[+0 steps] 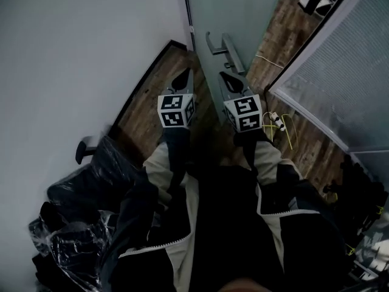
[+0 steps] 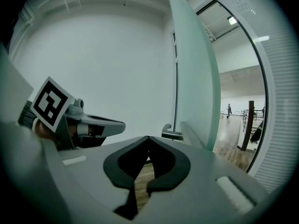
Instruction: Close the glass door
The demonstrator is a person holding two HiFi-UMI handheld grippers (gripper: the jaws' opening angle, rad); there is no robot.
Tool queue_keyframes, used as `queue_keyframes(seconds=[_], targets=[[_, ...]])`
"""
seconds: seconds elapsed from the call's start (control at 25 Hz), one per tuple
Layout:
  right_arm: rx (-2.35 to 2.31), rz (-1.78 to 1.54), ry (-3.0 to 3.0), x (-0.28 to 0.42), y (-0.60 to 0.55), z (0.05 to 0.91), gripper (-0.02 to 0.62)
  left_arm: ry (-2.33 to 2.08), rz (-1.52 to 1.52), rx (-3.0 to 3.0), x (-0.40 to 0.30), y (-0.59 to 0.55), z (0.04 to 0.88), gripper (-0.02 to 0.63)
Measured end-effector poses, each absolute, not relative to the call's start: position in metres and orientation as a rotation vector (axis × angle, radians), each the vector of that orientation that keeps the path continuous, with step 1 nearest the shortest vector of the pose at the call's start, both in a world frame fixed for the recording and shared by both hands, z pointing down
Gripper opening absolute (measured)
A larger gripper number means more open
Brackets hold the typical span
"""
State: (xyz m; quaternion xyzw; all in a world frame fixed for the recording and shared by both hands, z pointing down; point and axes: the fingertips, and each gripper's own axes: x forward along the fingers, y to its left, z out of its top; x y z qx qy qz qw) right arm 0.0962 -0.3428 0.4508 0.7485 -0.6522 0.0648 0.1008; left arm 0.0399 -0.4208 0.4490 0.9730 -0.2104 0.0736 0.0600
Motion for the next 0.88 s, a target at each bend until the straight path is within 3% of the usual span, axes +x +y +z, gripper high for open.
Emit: queue_keyframes(seconds=[0.56, 0.76, 0.88], targets=[[2.362, 0.119, -1.517, 0.120, -0.375, 0.443, 0.006, -0.112, 0.275, 3.063, 0.099, -0.448, 0.452, 0.005], [2.095, 0.052, -1.352, 0.125, -0.395, 0.447, 0.054, 0.009, 0.285, 3.062, 0.116, -0.444, 0.448, 0.005], [1.964, 0.020, -1.259, 0.124, -0.404, 0.453, 0.130, 0.038, 0.274, 3.060, 0.120, -0.444, 0.446, 0.005]])
